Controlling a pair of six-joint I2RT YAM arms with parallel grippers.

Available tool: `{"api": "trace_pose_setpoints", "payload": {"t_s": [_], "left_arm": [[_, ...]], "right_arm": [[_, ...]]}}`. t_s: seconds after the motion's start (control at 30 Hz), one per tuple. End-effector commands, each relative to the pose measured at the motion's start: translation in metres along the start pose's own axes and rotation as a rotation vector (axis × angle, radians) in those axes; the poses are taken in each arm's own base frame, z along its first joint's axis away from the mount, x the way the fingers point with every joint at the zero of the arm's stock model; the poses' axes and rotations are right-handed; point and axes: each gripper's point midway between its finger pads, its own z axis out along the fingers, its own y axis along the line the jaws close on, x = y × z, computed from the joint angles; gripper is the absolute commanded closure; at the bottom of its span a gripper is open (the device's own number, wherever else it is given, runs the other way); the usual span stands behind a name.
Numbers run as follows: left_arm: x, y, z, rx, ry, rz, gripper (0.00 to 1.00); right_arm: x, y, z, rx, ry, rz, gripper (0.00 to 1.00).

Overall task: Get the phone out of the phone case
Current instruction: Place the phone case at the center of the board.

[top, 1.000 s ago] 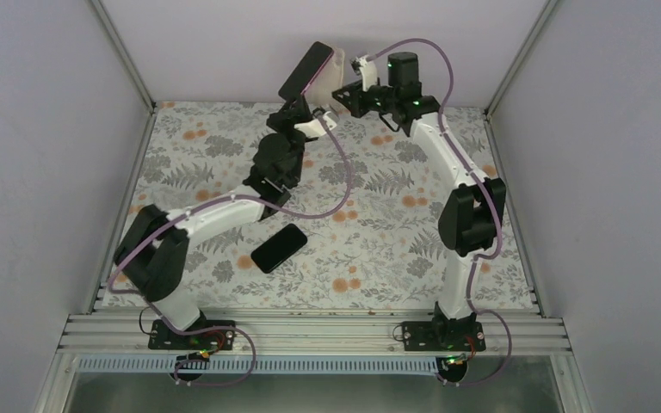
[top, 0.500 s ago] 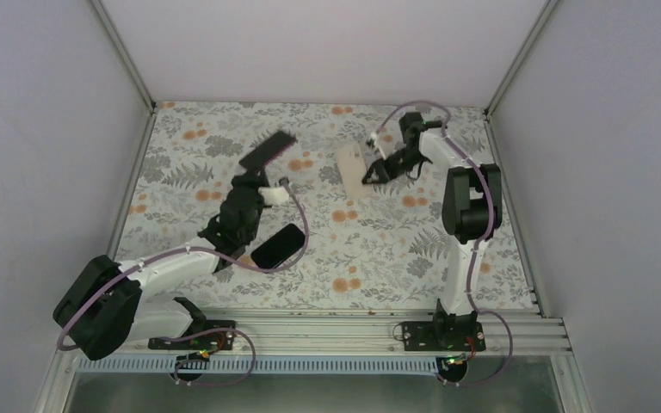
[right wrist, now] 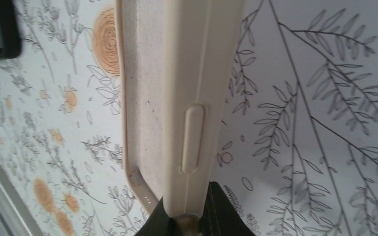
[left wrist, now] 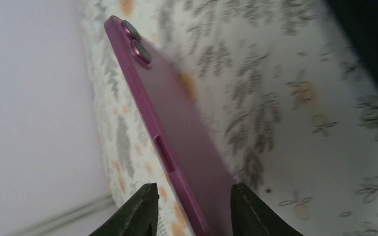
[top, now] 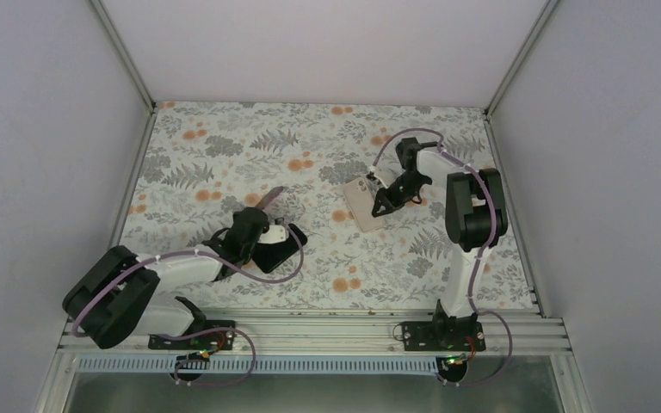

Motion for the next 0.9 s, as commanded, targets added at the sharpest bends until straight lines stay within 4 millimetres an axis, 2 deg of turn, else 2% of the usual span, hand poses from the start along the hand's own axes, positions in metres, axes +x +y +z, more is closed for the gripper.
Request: {"api": "trace_pose_setpoints", "payload": {"t_s": [0.0, 0.13, 0.17, 0.2, 0.23, 0.3, 0.4, 0.47, 0.6, 0.63, 0.7, 0.77, 0.8, 0.87], "left_arm": [[-0.009, -0.028, 0.005, 0.166, -0.022, -0.016, 0.56], [-0.020, -0.040, 0.004, 0.278, -0.028, -0.036, 0.38], [-0.024, -0.037, 0.003, 0.301, -0.033, -0.056, 0.36], [-0.029, -0.034, -0.001, 0.325, -0.049, -0.077, 0.34], [-0.036, -0.029, -0.005, 0.345, -0.071, -0.100, 0.30], [-0.052, -0.016, -0.017, 0.400, -0.134, -0.162, 0.26], [-0.061, 0.010, -0.029, 0.429, -0.156, -0.223, 0.26], [-0.058, 0.033, -0.033, 0.422, -0.161, -0.273, 0.26], [-0.042, 0.098, -0.042, 0.386, -0.217, -0.435, 0.35], [-0.036, 0.116, -0.046, 0.381, -0.241, -0.483, 0.38], [-0.016, 0.153, -0.055, 0.358, -0.289, -0.589, 0.39], [0.007, 0.182, -0.060, 0.333, -0.313, -0.677, 0.37], [0.017, 0.197, -0.062, 0.317, -0.319, -0.711, 0.37], [0.040, 0.208, -0.059, 0.305, -0.297, -0.779, 0.37]], "right_arm": [[0.008, -0.039, -0.010, 0.240, 0.058, -0.020, 0.89], [0.005, -0.040, -0.025, 0.301, 0.052, -0.046, 0.68], [0.004, -0.040, -0.031, 0.325, 0.047, -0.061, 0.57], [0.001, -0.038, -0.039, 0.353, 0.034, -0.081, 0.32], [-0.001, -0.036, -0.046, 0.380, 0.023, -0.099, 0.03], [-0.005, -0.032, -0.060, 0.423, 0.011, -0.133, 0.00], [-0.010, -0.020, -0.075, 0.477, 0.004, -0.183, 0.00], [-0.017, 0.005, -0.078, 0.470, -0.018, -0.276, 0.00], [-0.012, 0.084, -0.051, 0.372, 0.008, -0.541, 0.00], [-0.009, 0.112, -0.038, 0.346, 0.021, -0.636, 0.00], [-0.005, 0.146, -0.019, 0.313, 0.034, -0.763, 0.00], [-0.007, 0.176, -0.001, 0.292, 0.040, -0.867, 0.00], [-0.011, 0.189, 0.007, 0.279, 0.039, -0.906, 0.02], [-0.025, 0.214, 0.027, 0.239, 0.036, -0.955, 0.19]]}}
